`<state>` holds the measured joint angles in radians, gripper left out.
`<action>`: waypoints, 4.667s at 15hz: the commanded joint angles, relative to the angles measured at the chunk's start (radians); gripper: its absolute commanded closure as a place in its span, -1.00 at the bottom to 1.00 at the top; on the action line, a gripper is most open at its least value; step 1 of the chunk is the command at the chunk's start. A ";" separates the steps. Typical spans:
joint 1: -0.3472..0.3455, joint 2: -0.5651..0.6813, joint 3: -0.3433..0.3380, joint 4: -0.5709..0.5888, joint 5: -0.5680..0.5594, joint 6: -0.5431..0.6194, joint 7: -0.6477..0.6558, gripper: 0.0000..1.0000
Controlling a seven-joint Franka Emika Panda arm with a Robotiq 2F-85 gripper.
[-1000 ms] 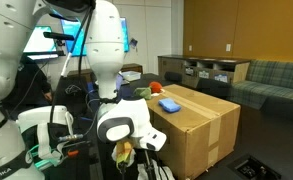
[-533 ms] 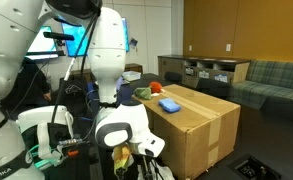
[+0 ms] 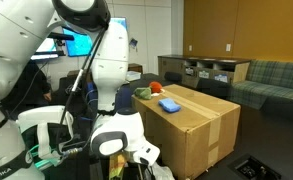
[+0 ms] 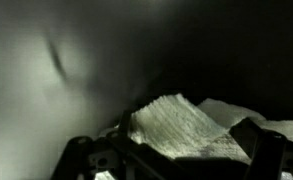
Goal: Put the objects on the box onto the table and the objects on the table on to the box
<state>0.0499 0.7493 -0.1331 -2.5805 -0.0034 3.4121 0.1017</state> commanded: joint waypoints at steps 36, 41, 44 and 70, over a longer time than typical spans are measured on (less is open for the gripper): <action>0.950 -0.465 -0.873 0.027 0.055 -0.540 -0.104 0.94; 1.143 -0.558 -1.089 0.109 -0.106 -0.806 -0.064 0.94; 1.245 -0.626 -1.189 0.182 -0.197 -0.951 -0.030 0.94; 0.841 -0.693 -0.654 0.669 -0.406 -1.220 0.307 0.94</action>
<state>1.0871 0.0189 -0.9744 -1.9697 -0.3895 2.1734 0.3664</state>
